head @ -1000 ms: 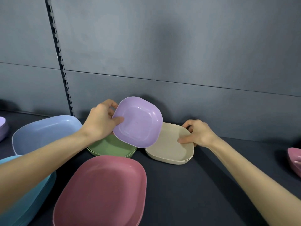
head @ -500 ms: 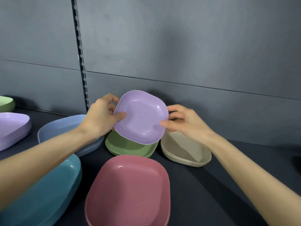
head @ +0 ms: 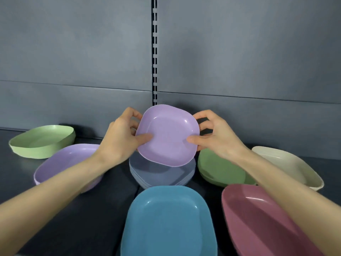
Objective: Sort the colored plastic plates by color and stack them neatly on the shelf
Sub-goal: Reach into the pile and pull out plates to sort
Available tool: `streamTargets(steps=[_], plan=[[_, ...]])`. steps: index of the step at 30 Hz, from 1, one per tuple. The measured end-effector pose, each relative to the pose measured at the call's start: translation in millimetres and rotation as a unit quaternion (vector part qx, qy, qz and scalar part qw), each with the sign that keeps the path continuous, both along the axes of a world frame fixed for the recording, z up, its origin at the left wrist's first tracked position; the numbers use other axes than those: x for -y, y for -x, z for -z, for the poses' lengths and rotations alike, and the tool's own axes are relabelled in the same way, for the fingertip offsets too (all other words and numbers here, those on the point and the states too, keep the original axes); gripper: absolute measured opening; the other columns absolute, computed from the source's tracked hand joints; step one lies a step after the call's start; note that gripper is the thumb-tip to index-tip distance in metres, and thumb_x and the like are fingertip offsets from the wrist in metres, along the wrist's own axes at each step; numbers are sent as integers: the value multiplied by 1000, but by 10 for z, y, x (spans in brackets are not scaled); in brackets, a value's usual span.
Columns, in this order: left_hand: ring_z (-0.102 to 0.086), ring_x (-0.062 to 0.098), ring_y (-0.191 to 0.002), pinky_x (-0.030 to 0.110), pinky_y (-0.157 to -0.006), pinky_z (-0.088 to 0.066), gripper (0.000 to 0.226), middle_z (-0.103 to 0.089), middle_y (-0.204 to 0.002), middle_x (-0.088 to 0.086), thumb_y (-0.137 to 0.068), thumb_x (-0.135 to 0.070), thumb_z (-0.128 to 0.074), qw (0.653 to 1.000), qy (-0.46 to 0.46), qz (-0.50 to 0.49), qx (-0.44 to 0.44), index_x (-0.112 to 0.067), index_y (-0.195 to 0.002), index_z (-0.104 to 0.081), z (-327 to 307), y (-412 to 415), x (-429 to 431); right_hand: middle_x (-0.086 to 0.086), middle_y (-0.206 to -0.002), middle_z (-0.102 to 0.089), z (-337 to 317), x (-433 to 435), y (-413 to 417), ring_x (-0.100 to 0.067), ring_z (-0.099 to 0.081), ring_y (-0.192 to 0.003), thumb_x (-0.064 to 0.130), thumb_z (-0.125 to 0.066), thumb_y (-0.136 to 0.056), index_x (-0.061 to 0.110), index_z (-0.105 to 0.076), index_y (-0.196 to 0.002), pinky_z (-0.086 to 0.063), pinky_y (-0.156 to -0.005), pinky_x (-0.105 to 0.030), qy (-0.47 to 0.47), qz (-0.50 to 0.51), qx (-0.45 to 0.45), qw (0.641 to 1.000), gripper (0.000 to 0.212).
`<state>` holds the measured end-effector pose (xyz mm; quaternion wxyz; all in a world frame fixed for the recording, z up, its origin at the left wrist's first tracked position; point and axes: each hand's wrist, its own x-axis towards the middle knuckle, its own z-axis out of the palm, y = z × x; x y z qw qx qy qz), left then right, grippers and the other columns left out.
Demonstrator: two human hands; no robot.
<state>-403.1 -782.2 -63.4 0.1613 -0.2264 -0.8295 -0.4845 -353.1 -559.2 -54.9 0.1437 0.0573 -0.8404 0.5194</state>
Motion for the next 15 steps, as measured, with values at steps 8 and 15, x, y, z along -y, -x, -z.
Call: streamTargets(steps=[8, 15], plan=[[-64, 15, -96, 35, -82, -54, 58, -62, -101, -12, -68, -15, -82, 999, 34, 27, 33, -25, -113, -46, 11, 28, 727, -8, -93, -66, -49, 699, 111, -25, -71, -70, 3, -73, -77, 18, -56, -112, -60, -69, -33, -1, -5, 14, 1000, 42], [-56, 2, -109, 23, -91, -47, 55, -64, -110, -17, -49, -56, -76, 993, 38, 87, 68, -66, -97, -52, 61, -246, 1317, 5, -85, -65, -1, 1157, 127, -18, -71, -63, 8, -68, -84, 22, -59, -111, -55, -64, -18, -36, -54, 48, 997, 32]])
